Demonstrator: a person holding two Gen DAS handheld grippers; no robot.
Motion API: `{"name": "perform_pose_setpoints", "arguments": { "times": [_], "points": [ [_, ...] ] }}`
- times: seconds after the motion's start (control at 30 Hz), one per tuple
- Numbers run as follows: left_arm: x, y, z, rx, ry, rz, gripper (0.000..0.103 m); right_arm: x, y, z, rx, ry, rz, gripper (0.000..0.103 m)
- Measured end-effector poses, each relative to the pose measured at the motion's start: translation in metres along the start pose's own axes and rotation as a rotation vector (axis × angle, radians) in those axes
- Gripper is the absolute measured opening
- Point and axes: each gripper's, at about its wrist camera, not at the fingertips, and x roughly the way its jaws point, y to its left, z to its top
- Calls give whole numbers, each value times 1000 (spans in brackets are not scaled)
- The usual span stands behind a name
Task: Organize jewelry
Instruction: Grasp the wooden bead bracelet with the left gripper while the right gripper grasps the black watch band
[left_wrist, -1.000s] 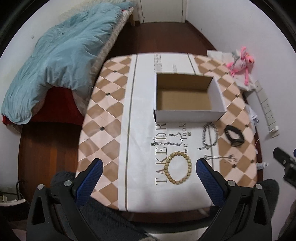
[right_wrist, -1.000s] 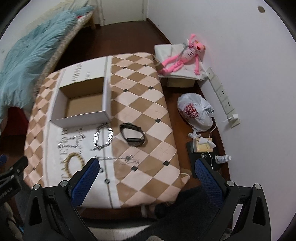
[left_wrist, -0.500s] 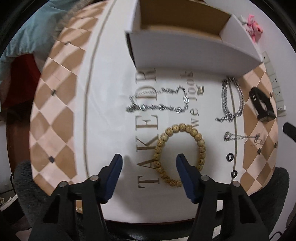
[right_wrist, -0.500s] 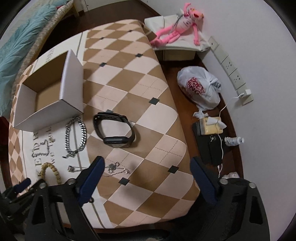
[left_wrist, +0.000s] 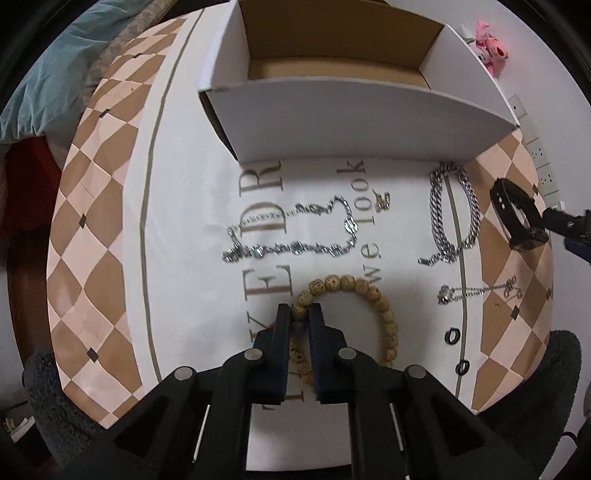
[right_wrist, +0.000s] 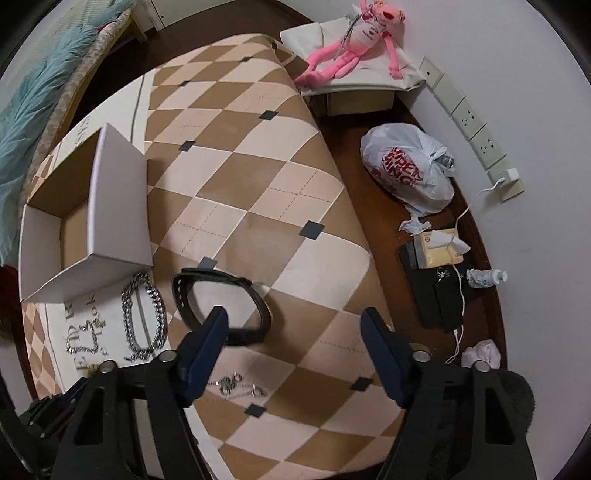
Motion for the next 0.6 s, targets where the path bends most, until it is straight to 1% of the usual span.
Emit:
{"name": "perform_pose_setpoints", "arguments": {
  "times": [0.03,0.07,0.13,0.17,0.2,0.23,0.27,0.4,0.6],
  "points": [
    [-2,3,8,0,-4,-1,7,7,1,2,4,14,4,64],
    [-6,7,10,-1,-6,-2,7,13,0,4,9,26,14,60],
    [-9,15,16,-4,-15,-6,7,22,0,4,14,51,32,44],
    [-13,17,17,-4,-27,-5,7,21,2,4,11,32,32,37],
    [-16,18,19,-3,-34,-3,7,20,4,4,2,29,47,16],
    [-20,19,20,-3,-42,-4,7,21,6,3,-5,40,56,8],
    [-24,21,20,-4,-50,-9,7,22,7,2,-8,42,59,5],
    [-45,17,17,10,-97,-8,7,11,12,-5,-22,18,84,3],
    [-79,19,14,12,-151,-41,7,-25,20,-14,-32,-41,150,3]
  ]
}}
